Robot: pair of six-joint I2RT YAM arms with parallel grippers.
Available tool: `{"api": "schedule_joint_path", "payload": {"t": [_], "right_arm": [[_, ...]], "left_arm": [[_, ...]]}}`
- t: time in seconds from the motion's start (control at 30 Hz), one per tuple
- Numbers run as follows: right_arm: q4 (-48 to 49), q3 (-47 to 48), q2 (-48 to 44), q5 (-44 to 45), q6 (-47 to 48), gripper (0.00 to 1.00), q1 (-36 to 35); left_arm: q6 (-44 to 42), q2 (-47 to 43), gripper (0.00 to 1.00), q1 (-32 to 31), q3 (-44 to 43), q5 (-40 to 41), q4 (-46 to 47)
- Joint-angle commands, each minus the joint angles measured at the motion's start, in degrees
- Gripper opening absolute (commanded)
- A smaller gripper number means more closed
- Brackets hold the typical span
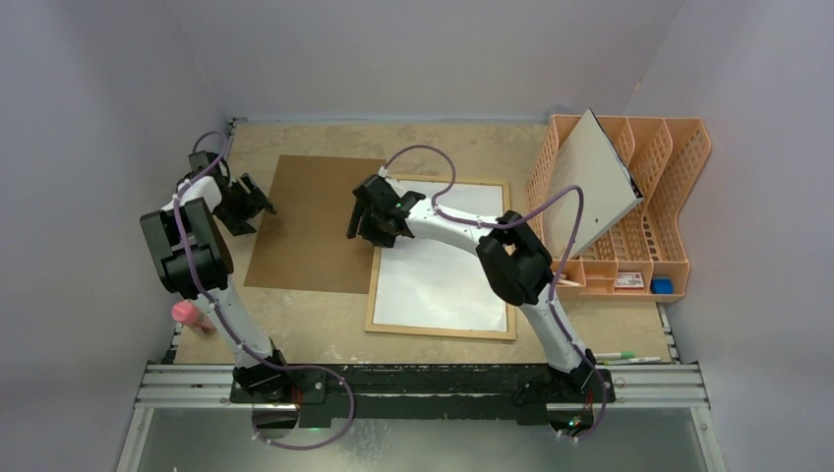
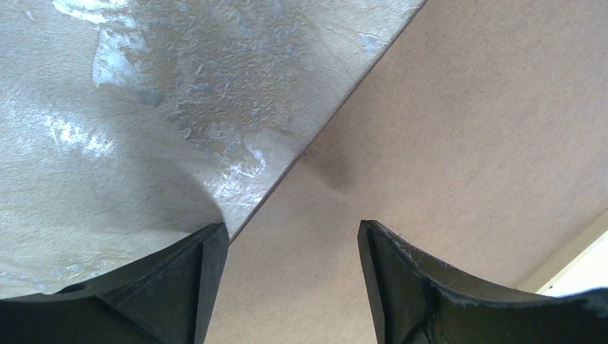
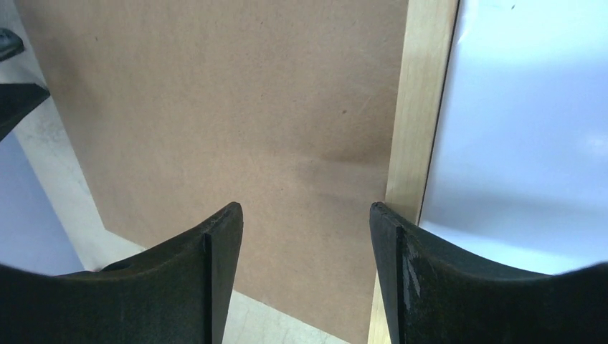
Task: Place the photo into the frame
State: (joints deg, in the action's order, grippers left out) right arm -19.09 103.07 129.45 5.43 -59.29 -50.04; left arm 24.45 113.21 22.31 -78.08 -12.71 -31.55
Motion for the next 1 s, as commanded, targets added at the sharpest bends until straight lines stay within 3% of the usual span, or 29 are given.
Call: {"api": "schedule_joint_path", "payload": {"t": [0.0, 0.3, 0.6, 0.87, 0.97], "right_arm": [[-7.5, 1.9, -0.6, 7.2, -0.6, 0.69, 0.0], [-12.4, 7.2, 3.3, 8.6, -0.2, 0.74, -0.1], [-9.3, 5.4, 4.4, 0.3, -2.0, 0.75, -0.1], [-0.9, 5.3, 7.1, -11.1, -3.3, 0.79, 0.3], [7.1, 0.2, 4.5, -14.8, -4.6, 0.76, 0.9]], "left_arm": [[-1.3, 4.3, 0.72, 0.4, 1.7, 5.2, -5.1], [-0.8, 4.1, 0.73, 0.4, 1.3, 6.9, -5.1], [-0.9, 4.7, 0.74, 0.4, 1.5, 4.8, -5.1], [0.7, 6.0, 0.65, 0.4, 5.6, -1.6, -2.2], [0.6, 6.9, 0.6, 0.3, 6.4, -3.5, -2.2]]}}
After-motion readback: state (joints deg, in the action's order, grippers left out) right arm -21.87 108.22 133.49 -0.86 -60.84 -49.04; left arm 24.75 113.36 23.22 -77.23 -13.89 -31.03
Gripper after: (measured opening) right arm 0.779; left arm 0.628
